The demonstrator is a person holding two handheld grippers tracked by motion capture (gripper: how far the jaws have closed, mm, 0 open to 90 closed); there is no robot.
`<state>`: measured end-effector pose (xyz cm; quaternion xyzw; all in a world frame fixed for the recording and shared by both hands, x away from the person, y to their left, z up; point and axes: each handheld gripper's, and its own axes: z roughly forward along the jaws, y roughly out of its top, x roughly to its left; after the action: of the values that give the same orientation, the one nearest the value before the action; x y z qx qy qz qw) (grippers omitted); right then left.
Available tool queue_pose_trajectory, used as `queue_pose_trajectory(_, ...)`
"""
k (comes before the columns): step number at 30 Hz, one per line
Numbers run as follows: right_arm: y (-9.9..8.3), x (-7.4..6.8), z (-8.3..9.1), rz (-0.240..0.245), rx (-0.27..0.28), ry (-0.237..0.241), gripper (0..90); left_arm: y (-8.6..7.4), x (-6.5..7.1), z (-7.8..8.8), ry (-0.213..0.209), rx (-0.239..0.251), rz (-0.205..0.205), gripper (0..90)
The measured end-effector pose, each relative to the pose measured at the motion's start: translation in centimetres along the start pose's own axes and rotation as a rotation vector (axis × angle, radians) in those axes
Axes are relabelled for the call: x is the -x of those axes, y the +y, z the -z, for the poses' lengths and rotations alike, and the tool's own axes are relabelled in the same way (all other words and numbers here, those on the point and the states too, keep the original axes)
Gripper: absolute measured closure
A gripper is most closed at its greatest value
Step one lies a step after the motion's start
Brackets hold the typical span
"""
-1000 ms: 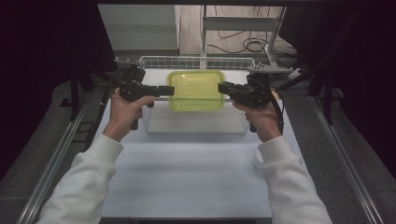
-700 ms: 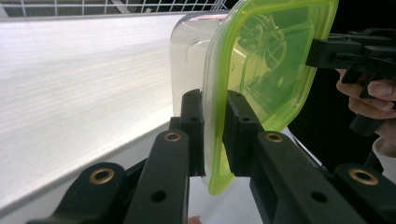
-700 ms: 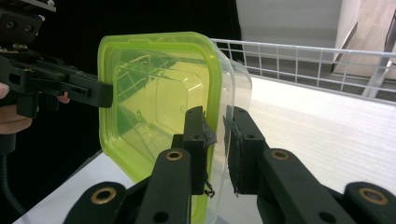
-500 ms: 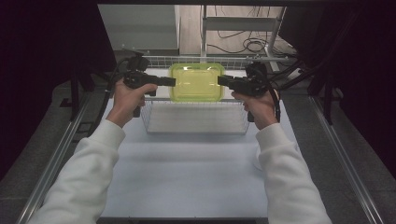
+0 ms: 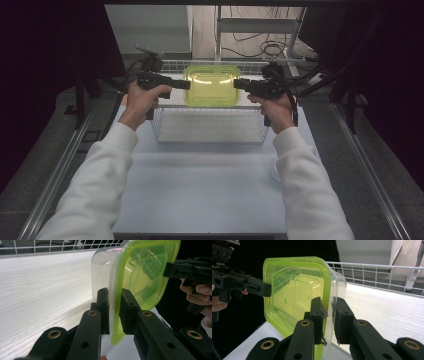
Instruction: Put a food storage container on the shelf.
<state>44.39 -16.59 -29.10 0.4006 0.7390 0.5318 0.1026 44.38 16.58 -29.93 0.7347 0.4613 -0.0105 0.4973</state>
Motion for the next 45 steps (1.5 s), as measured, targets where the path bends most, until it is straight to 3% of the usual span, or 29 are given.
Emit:
queue_pose_trajectory(7, 0.1, 1.2, -0.9, -0.051, -0.021, 0.004, 78.5, 0.8, -1.0, -1.0, 0.002, -0.031, 0.026, 79.4)
queue_pose_trajectory(11, 0.2, 1.9, -1.8, -0.077, -0.059, 0.006, 78.4, 0.9, -1.9, -1.7, -0.005, -0.056, 0.064, 79.3)
queue_pose_trajectory(13, 0.4, 2.5, -2.2, -0.115, -0.074, 0.016, 78.2, 1.2, -2.3, -1.9, -0.024, -0.047, 0.099, 79.2)
queue_pose_trajectory(19, 0.7, 3.4, -2.9, -0.166, -0.100, 0.027, 75.7, 1.8, -3.6, -2.6, -0.067, -0.046, 0.192, 78.6)
queue_pose_trajectory(21, 0.8, 3.9, -3.4, -0.208, -0.110, 0.023, 74.2, 2.2, -4.5, -3.0, -0.085, -0.036, 0.247, 78.6)
queue_pose_trajectory(22, 0.8, 3.9, -3.4, -0.208, -0.110, 0.023, 74.2, 2.2, -4.5, -3.0, -0.085, -0.036, 0.247, 78.7)
queue_pose_trajectory(24, 0.6, 4.6, -3.9, -0.286, -0.096, 0.031, 73.6, 2.5, -5.2, -3.6, -0.089, -0.034, 0.288, 78.2)
queue_pose_trajectory(25, 0.6, 4.6, -3.9, -0.286, -0.096, 0.031, 73.6, 2.5, -5.2, -3.6, -0.089, -0.034, 0.288, 77.8)
queue_pose_trajectory(27, 0.3, 5.1, -4.4, -0.336, -0.084, 0.030, 71.8, 2.6, -5.8, -4.0, -0.105, -0.029, 0.319, 76.9)
queue_pose_trajectory(33, 0.0, 5.6, -5.1, -0.384, -0.063, 0.024, 70.0, 2.4, -6.1, -4.4, -0.097, -0.023, 0.325, 74.2)
queue_pose_trajectory(37, 0.0, 5.4, -5.2, -0.374, -0.059, -0.002, 67.9, 2.3, -5.9, -4.5, -0.080, -0.017, 0.305, 72.0)
queue_pose_trajectory(42, 0.0, 5.4, -5.2, -0.366, -0.061, -0.025, 60.8, 2.2, -5.6, -4.6, -0.049, -0.004, 0.267, 62.6)
queue_pose_trajectory(43, 0.0, 5.4, -5.2, -0.366, -0.062, -0.029, 57.8, 2.1, -5.4, -4.6, -0.049, 0.004, 0.257, 62.6)
queue_pose_trajectory(45, 0.0, 5.2, -5.0, -0.352, -0.059, -0.035, 49.4, 2.2, -5.2, -4.5, -0.051, 0.019, 0.246, 54.5)
